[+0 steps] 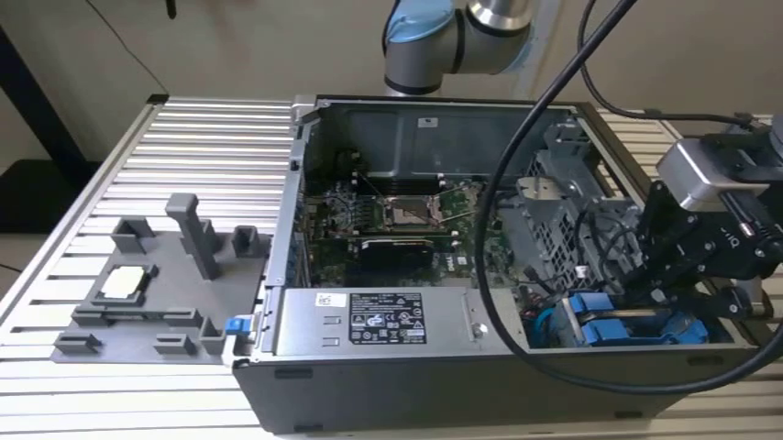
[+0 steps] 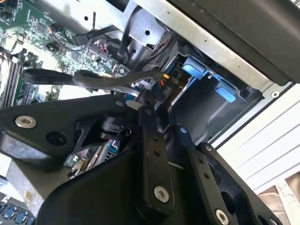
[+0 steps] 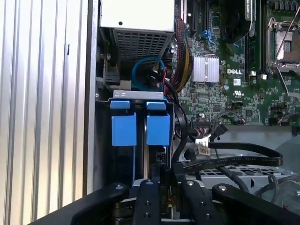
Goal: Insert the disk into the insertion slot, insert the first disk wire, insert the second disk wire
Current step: 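Insert the second disk wire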
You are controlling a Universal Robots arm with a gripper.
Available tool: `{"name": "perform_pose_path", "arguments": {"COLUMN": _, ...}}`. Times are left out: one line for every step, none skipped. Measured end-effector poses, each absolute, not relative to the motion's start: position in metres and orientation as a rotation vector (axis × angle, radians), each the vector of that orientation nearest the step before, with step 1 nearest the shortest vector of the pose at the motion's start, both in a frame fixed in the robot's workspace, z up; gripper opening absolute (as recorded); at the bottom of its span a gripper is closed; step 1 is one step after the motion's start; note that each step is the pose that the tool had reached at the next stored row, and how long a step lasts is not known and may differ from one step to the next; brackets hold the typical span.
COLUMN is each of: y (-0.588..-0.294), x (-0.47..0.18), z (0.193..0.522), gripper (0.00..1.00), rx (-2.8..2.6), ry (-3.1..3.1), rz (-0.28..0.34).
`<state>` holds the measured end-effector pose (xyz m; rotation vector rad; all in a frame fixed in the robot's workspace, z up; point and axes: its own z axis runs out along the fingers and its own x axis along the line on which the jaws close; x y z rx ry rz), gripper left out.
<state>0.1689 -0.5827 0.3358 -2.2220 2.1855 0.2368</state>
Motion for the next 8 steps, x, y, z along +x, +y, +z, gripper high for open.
{"name": "perform_pose_path", "arguments": {"y": -0.583, "x": 0.169, "z": 0.340, "gripper": 0.24, "rx": -2.222, "ry": 2.186, "rz": 0.237}}
{"name": "perform_pose_path", "arguments": {"y": -0.583, "x": 0.169, "z": 0.344, "gripper": 0.24, "rx": -2.223, "ry": 2.187, "rz": 0.237}}
{"name": "perform_pose_path", "arguments": {"y": -0.583, "x": 0.169, "z": 0.348, "gripper": 0.24, "rx": -2.223, "ry": 2.187, "rz": 0.238}}
{"name": "perform_pose_path", "arguments": {"y": -0.583, "x": 0.169, "z": 0.353, "gripper": 0.24, "rx": -2.223, "ry": 2.187, "rz": 0.238}}
{"name": "perform_pose_path", "arguments": {"y": -0.583, "x": 0.169, "z": 0.357, "gripper": 0.24, "rx": -2.223, "ry": 2.187, "rz": 0.238}}
{"name": "perform_pose_path", "arguments": {"y": -0.583, "x": 0.169, "z": 0.362, "gripper": 0.24, "rx": -2.223, "ry": 2.187, "rz": 0.239}}
{"name": "perform_pose_path", "arguments": {"y": -0.583, "x": 0.169, "z": 0.366, "gripper": 0.24, "rx": -2.223, "ry": 2.187, "rz": 0.238}}
{"name": "perform_pose_path", "arguments": {"y": -0.583, "x": 0.169, "z": 0.371, "gripper": 0.24, "rx": -2.223, "ry": 2.187, "rz": 0.238}}
